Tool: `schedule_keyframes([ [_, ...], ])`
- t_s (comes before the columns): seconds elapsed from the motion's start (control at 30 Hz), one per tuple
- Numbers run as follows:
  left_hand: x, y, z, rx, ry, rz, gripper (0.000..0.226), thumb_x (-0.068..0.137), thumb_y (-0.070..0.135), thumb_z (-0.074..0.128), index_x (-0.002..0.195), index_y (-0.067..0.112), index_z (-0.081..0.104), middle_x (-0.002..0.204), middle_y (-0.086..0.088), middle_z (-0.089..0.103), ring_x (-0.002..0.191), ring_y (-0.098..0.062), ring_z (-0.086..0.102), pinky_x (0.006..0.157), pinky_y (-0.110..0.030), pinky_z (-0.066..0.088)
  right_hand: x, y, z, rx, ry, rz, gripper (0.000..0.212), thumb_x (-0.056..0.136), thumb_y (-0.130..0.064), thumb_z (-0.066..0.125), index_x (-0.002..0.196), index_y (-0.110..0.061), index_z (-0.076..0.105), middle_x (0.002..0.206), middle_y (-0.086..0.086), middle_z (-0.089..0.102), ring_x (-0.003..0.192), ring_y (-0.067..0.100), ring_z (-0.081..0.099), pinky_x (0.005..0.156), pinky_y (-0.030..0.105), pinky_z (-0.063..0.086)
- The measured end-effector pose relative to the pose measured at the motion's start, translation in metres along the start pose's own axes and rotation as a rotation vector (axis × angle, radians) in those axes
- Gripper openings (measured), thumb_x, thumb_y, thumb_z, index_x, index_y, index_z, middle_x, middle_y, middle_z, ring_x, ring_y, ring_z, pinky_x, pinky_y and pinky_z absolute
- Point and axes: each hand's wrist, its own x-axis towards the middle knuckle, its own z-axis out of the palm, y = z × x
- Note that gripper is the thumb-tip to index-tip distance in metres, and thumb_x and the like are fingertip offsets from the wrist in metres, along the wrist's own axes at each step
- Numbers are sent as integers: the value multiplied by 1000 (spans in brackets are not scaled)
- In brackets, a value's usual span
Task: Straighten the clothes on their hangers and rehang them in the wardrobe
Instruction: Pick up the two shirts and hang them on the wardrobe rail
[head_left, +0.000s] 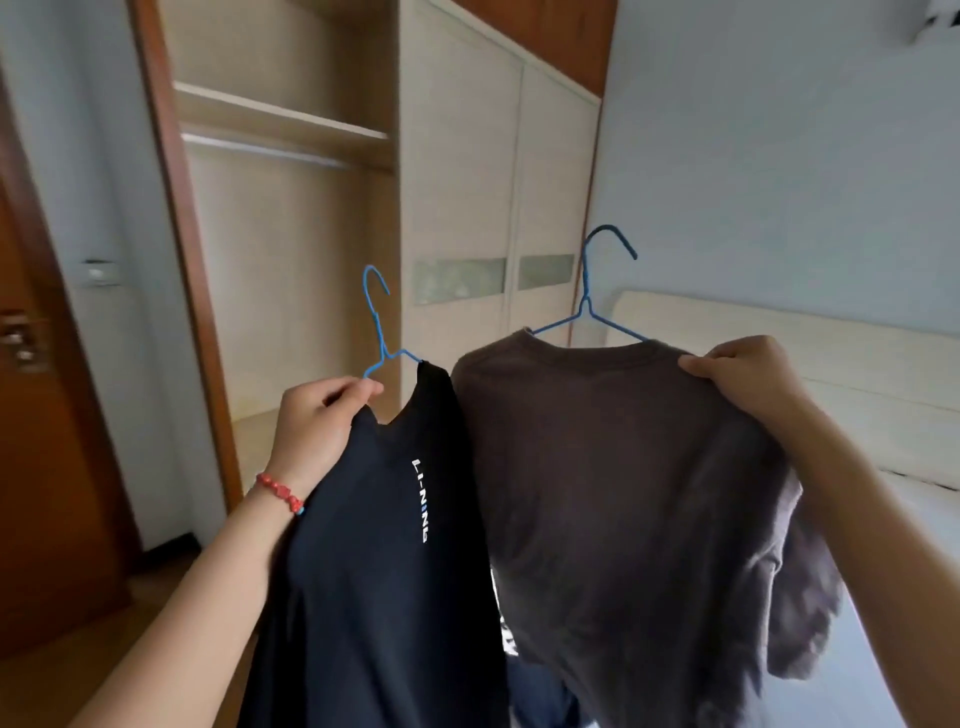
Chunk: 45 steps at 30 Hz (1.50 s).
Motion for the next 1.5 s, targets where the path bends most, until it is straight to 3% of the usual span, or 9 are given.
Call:
schedule_keyframes([
  [0.27,72,-48,-67,93,198,-60,18,89,9,54,94,4,70,62,26,63,61,24,52,58,6,36,68,-75,130,93,-128,-134,30,84,-26,65,72,2,69,76,20,65,75,29,56,66,30,38],
  [0.47,136,-84,-101,180,311,-78,21,89,8,53,101,-1,68,91,-4,66,75,-3,55,55,4,36,126,-131,234,114,-189,-252,28,85,-26,64,68,-4,68,72,16,63,74,29,56,66,29,38],
  [0.53,158,-96,-114,200,349,-97,20,89,9,54,101,1,69,82,-1,65,67,-3,52,49,1,35,147,-150,266,138,-200,-289,32,84,-26,65,58,-8,63,68,16,63,72,31,58,61,30,38],
  [0.63,193,-115,-135,232,383,-143,16,88,12,56,81,11,71,59,-1,55,49,-2,42,43,-8,26,177,-181,312,141,-223,-322,37,85,-27,63,54,-6,59,60,13,58,62,27,53,52,29,34],
  [0.77,235,-142,-158,240,403,-171,25,88,15,56,65,24,64,79,-12,50,60,-14,35,50,-17,25,199,-214,365,168,-232,-333,37,84,-27,63,62,2,64,68,22,63,71,35,57,58,32,36],
  [1.0,318,-204,-189,203,331,-149,23,91,15,51,96,1,68,81,0,60,74,0,49,63,-12,35,223,-260,456,139,-215,-276,31,84,-27,63,61,-7,65,70,17,66,71,31,58,61,30,38],
  [1.23,406,-258,-207,126,151,-146,20,90,14,53,85,0,66,78,-13,56,59,-11,46,43,-4,34,250,-297,520,91,-124,-130,31,85,-27,63,58,-10,63,68,12,63,73,30,57,66,31,41],
  [1.37,450,-279,-206,92,33,-120,23,90,15,52,84,0,67,78,-14,59,69,-14,49,56,-12,36,264,-303,545,45,-72,-37,35,87,-27,59,72,3,69,76,20,67,77,35,59,66,34,43],
  [1.5,494,-299,-194,66,-55,-45,24,90,16,51,71,17,64,78,-14,59,64,-9,45,50,-9,32,288,-306,560,5,-13,11,32,87,-29,59,68,-5,68,74,15,65,75,32,58,66,32,42],
])
